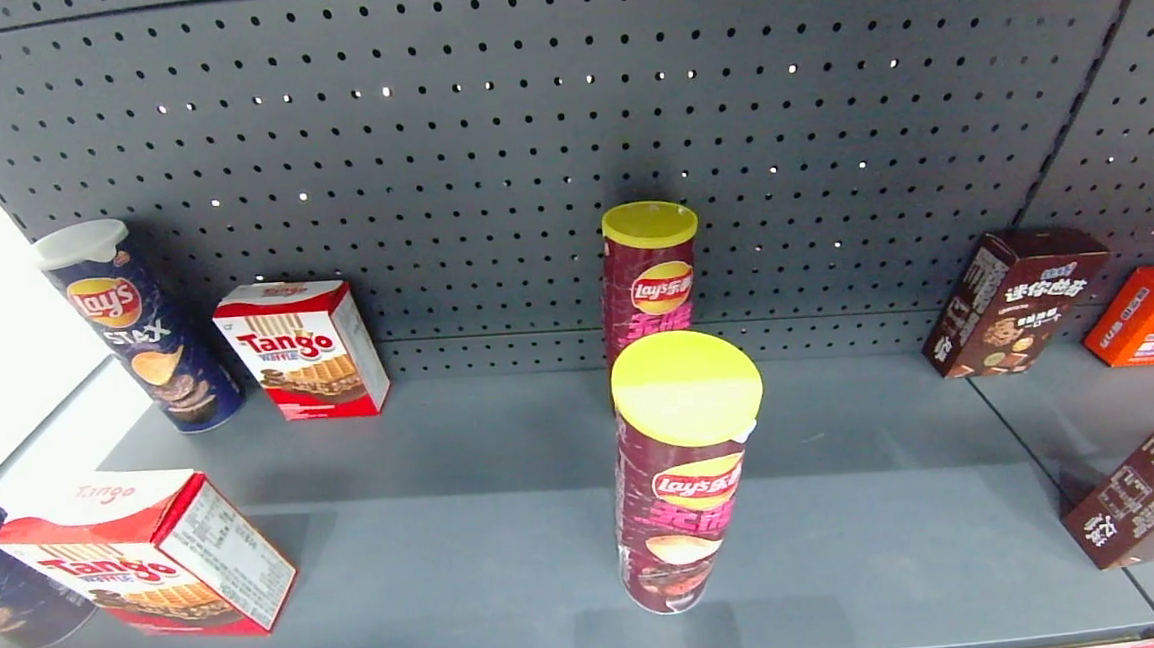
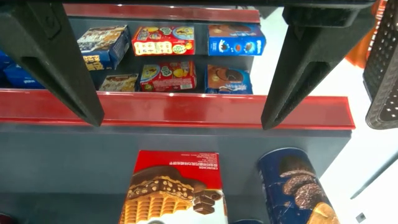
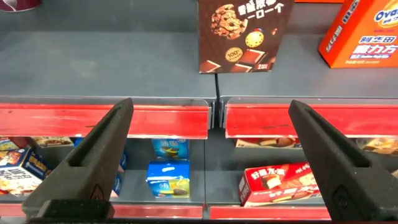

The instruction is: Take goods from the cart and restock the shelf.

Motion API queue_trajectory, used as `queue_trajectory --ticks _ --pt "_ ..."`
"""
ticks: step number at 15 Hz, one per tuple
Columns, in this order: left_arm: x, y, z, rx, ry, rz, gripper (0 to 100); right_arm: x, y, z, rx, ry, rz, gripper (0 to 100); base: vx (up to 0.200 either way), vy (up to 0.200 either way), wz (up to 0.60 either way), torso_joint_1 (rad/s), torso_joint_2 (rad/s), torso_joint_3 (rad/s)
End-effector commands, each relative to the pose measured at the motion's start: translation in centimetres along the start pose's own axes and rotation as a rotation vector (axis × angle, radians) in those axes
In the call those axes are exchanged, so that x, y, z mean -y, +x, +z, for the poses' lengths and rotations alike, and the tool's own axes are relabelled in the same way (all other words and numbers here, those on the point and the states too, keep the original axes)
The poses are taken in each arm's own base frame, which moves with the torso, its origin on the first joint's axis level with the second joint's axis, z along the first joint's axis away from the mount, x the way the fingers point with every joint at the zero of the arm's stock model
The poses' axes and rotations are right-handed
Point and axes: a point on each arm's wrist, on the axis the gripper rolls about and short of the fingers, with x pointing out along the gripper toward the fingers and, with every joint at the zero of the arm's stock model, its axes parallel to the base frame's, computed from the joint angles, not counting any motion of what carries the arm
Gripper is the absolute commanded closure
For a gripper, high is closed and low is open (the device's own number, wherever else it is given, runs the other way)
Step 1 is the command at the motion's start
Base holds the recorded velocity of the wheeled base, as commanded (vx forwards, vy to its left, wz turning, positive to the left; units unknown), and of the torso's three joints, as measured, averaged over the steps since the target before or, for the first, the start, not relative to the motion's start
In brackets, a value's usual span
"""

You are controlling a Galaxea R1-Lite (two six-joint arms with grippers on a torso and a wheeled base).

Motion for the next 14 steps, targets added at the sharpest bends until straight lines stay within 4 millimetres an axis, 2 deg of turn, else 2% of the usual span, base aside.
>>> queue_trajectory --ticks 1,12,14 --pt "0.0 0.0 0.01 0.001 -0.003 0.0 0 0.0 0.01 0.0 -0.001 0.0 0.0 0 0.0 0.0 0.0 0.0 0.0 0.0" --pt "-0.01 0.0 0.01 0.001 -0.003 0.003 0 0.0 0.01 0.0 -0.001 0.0 0.0 0 0.0 -0.018 0.0 0.002 0.0 0.0" --pt "-0.01 0.0 0.01 0.001 -0.006 0.006 0 0.0 0.01 0.0 -0.001 0.001 0.0 0 -0.2 0.0 0.0 0.005 0.0 0.002"
